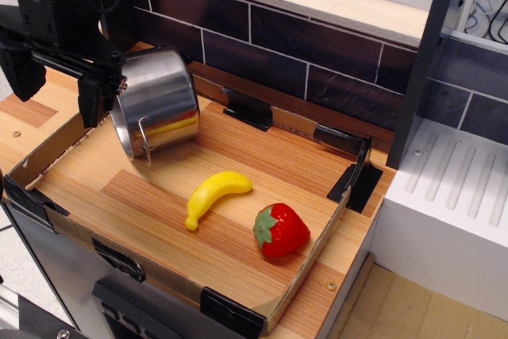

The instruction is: Upright metal pot

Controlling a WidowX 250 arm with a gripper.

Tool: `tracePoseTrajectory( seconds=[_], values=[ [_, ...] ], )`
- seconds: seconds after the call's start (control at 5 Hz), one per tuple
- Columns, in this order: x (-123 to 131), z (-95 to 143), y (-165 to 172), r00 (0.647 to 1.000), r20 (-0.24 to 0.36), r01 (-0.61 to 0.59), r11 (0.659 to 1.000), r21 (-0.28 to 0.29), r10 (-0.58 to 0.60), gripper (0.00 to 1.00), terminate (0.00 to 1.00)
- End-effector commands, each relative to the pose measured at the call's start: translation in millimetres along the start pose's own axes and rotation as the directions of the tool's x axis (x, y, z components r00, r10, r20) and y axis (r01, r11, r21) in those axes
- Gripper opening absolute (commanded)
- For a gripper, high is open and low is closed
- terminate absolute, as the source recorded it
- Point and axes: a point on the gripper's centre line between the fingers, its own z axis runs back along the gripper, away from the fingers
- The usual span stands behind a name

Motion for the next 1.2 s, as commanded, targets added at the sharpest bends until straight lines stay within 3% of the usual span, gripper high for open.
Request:
tracePoseTrajectory(
  seconds=[0.0, 0.2, 0.4, 1.0],
  values=[
    [0, 0, 0, 1.0, 0.0, 0.0, 1.0, 0.0, 0.0, 1.0, 0.0],
    [2, -5, -7, 0.999, 0.043, 0.018, 0.996, -0.086, -0.014, 1.0, 0.0],
    [10, -13, -16, 0.998, 0.048, 0.045, 0.987, -0.152, -0.038, 1.0, 0.0],
    [25, -26, -34, 0.97, 0.233, 0.125, 0.967, -0.224, -0.071, 1.0, 0.0]
  ],
)
